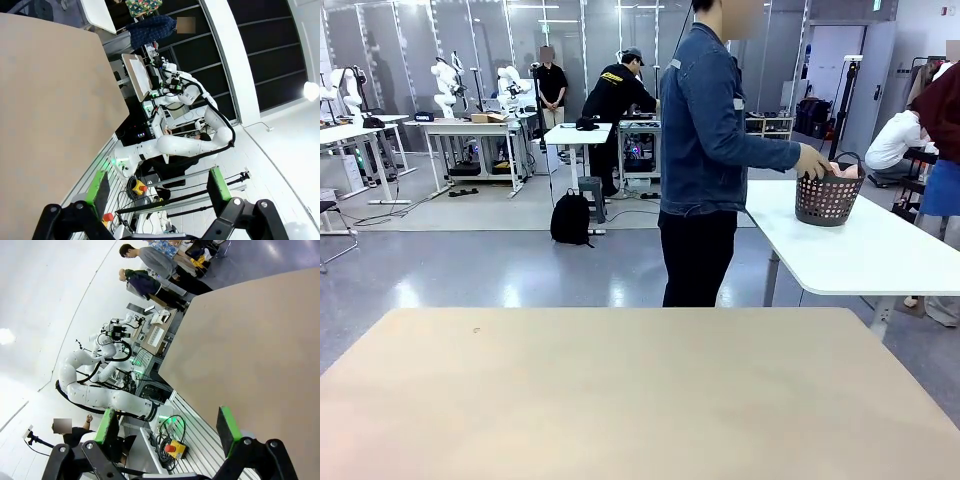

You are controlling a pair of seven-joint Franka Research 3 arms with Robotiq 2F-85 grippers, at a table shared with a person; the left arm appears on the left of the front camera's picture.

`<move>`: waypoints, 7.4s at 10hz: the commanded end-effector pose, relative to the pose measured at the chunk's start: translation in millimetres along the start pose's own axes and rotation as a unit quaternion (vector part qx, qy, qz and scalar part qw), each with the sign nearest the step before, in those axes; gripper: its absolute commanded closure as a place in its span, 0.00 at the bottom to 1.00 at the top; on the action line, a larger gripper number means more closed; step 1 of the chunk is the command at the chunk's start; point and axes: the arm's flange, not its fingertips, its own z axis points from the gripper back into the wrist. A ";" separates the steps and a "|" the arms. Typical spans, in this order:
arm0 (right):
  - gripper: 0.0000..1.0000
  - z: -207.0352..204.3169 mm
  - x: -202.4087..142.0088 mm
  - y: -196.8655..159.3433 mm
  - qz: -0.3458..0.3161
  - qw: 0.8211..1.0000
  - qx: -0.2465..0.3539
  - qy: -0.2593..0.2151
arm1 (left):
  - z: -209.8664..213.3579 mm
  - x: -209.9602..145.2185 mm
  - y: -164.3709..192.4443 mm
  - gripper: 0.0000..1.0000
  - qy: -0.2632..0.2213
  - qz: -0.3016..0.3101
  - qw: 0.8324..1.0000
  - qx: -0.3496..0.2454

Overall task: Fold the towel.
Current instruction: Grab the top end of the 100 cm Hotel Towel extended by the human.

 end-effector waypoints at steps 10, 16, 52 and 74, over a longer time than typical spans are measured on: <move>0.00 0.3 1.6 1.2 0.007 1.000 0.005 -0.003 | 0.8 -0.1 0.2 0.00 0.000 0.005 1.000 -0.002; 0.00 0.3 1.6 1.2 0.007 1.000 0.005 -0.003 | 0.8 -0.1 0.2 0.00 0.000 0.005 1.000 -0.002; 0.00 0.3 1.6 1.2 0.007 1.000 0.005 -0.003 | 0.8 -0.1 0.2 0.00 0.000 0.005 1.000 -0.002; 0.00 0.3 1.6 1.2 0.007 1.000 0.005 -0.003 | 0.8 -0.1 0.2 0.00 0.000 0.005 1.000 -0.002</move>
